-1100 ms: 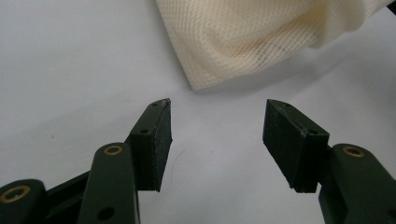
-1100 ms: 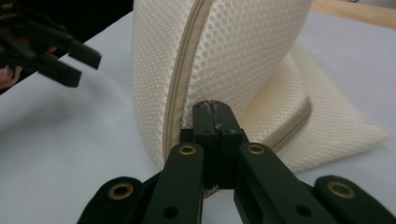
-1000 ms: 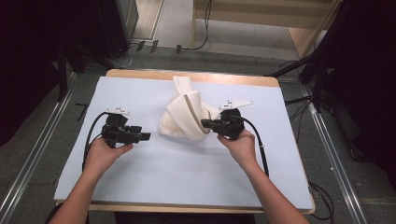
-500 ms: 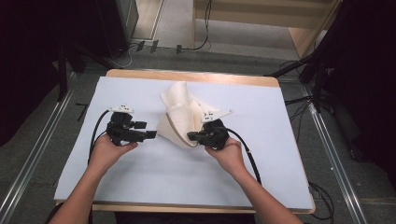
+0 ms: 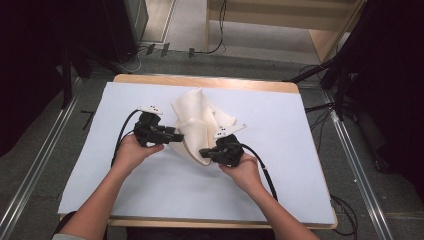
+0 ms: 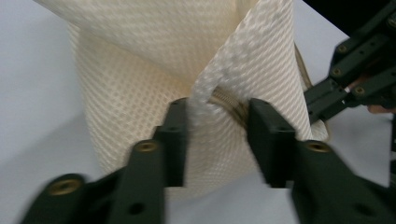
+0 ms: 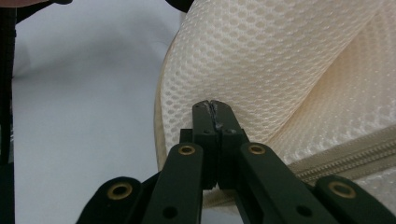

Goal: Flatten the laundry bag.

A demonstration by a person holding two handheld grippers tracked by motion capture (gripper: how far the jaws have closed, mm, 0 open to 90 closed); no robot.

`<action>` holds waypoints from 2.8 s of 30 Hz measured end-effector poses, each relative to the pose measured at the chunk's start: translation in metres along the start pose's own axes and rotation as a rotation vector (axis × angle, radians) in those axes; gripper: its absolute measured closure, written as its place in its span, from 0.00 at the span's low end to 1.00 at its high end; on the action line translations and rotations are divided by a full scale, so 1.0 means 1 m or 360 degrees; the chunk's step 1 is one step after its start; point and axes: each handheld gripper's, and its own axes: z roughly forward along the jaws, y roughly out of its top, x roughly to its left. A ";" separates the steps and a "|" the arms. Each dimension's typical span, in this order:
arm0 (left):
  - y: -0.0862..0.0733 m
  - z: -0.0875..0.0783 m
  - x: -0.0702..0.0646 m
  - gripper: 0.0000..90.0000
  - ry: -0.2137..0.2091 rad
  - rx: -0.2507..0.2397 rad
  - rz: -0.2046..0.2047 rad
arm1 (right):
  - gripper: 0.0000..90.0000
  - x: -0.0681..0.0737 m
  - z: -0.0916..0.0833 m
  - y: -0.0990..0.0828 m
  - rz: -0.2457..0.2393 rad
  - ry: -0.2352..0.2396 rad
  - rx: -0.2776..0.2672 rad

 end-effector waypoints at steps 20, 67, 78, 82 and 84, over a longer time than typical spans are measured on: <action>-0.027 -0.034 -0.011 0.96 -0.0063 0.0067 -0.0091 | 0.57 -0.035 -0.042 0.020 0.0071 -0.0317 -0.0177; -0.058 -0.078 0.050 0.50 0.0336 -0.0145 -0.0345 | 0.87 -0.098 -0.079 -0.020 0.0163 -0.0481 -0.0017; -0.040 -0.085 0.078 0.39 0.0481 -0.0224 -0.0219 | 0.87 -0.122 -0.064 -0.010 0.0200 -0.0525 -0.0020; -0.035 -0.086 0.093 0.35 0.0411 -0.0268 -0.0281 | 0.85 -0.123 -0.063 -0.009 0.0180 -0.0569 -0.0020; -0.036 -0.083 0.095 0.37 0.0400 -0.0273 -0.0282 | 0.84 -0.123 -0.063 -0.009 0.0194 -0.0574 -0.0023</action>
